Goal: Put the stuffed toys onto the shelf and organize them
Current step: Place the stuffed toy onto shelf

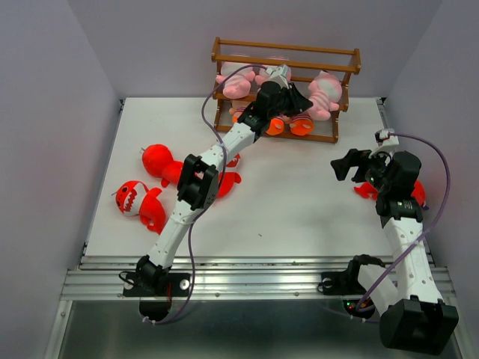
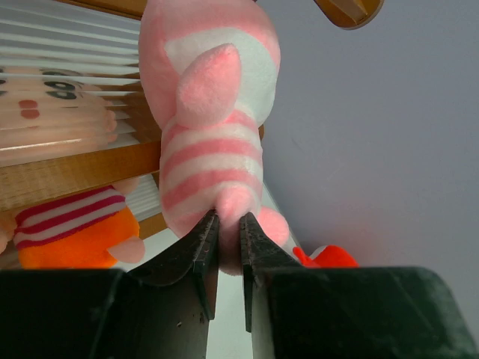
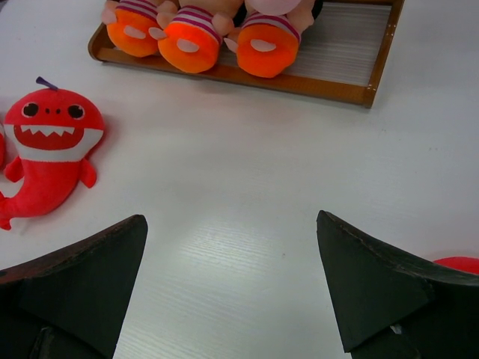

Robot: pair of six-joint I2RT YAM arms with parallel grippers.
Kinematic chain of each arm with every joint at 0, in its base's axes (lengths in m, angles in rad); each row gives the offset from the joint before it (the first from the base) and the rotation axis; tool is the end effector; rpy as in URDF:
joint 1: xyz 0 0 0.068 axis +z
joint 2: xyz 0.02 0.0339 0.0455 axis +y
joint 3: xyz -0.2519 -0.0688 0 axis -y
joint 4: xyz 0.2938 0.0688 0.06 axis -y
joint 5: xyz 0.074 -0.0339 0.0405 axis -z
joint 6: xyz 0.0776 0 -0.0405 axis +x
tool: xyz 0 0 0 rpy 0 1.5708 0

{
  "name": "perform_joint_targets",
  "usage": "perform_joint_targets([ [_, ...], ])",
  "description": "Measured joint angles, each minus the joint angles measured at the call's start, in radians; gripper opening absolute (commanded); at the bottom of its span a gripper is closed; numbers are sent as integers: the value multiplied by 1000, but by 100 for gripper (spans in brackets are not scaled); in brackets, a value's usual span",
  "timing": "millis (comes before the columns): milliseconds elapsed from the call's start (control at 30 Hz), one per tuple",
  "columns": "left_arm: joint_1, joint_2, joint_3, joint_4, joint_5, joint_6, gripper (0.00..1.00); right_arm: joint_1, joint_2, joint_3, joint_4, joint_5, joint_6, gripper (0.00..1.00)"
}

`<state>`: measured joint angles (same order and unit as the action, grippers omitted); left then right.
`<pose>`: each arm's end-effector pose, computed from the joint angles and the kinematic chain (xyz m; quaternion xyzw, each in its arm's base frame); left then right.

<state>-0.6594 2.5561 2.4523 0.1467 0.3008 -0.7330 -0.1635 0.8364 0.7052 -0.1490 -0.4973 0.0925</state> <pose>0.5205 -0.4325 0.2883 0.0830 0.6875 -0.5374 0.4813 0.2892 -0.0102 0.2822 -0.0480 0.7869 0.1758 0.5895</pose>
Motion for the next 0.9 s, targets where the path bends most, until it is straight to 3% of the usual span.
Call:
perform_joint_targets([
  [200,0,0,0,31,6,-37,1,0,-1,-1,0,0,-3,100],
  [733,0,0,0,106,-134,-143,0,0,-1,-1,0,1,-3,100],
  [767,0,0,0,110,-144,-149,1,0,-1,-1,0,1,-3,100],
  [900,0,0,0,112,-155,-165,25,0,-1,-1,0,1,-3,100],
])
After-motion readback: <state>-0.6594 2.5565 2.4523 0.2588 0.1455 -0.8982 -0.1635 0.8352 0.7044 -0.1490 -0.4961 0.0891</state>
